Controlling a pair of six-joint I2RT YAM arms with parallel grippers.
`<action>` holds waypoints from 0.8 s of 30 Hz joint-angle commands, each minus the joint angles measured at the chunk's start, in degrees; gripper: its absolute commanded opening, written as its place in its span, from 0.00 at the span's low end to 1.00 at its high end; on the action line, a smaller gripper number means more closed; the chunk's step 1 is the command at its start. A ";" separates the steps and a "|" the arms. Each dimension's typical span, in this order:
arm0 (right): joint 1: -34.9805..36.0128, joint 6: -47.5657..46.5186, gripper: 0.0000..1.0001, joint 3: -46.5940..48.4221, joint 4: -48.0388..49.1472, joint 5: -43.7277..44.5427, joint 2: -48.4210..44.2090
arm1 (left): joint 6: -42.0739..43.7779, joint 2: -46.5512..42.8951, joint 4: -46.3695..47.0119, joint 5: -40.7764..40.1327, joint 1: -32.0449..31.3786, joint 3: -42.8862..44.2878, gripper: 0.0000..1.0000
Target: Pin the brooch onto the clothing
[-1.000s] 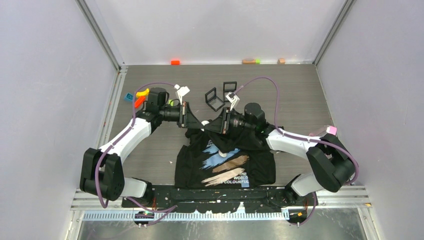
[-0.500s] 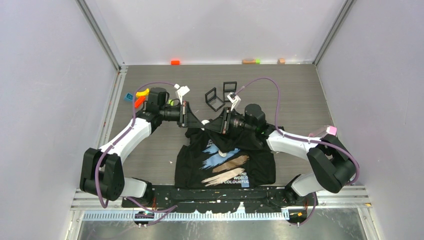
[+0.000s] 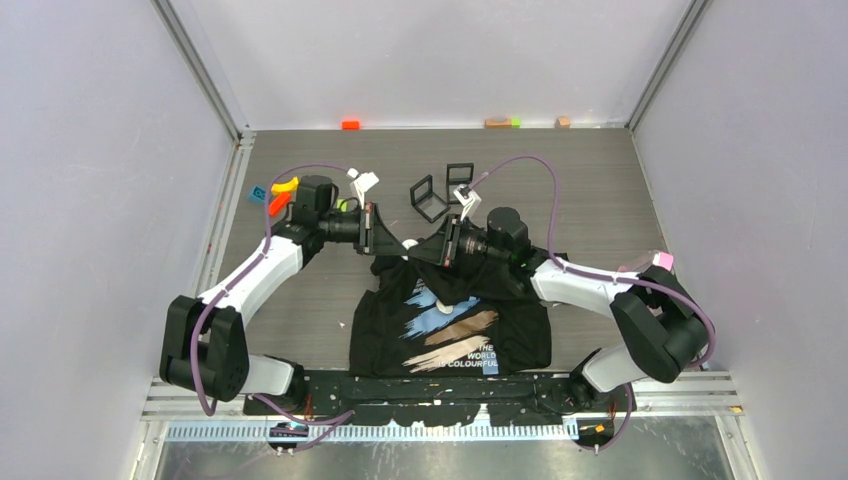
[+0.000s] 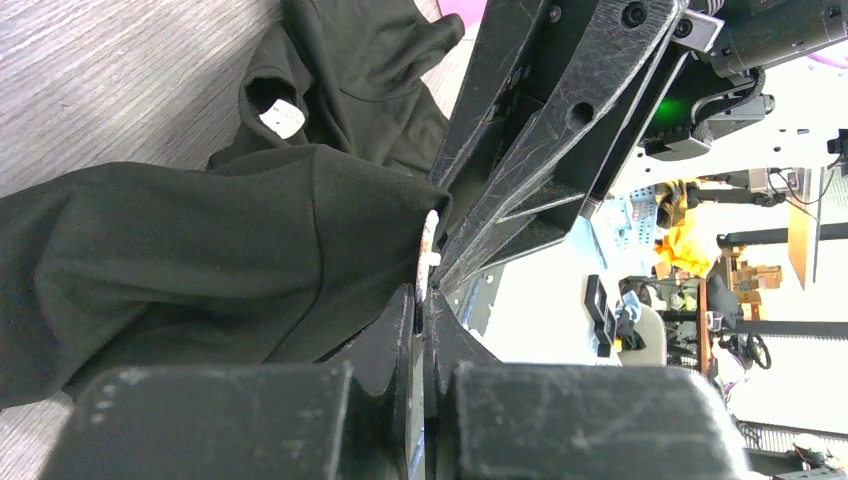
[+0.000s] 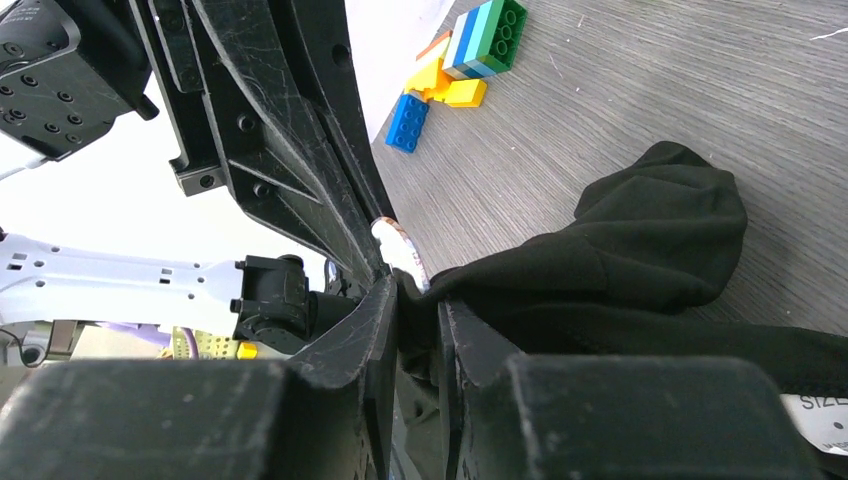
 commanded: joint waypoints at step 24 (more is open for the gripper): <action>-2.58 -0.01 0.01 4.28 -9.66 16.30 4.83 | -2.87 -3.73 2.55 10.87 -1.46 -0.47 0.00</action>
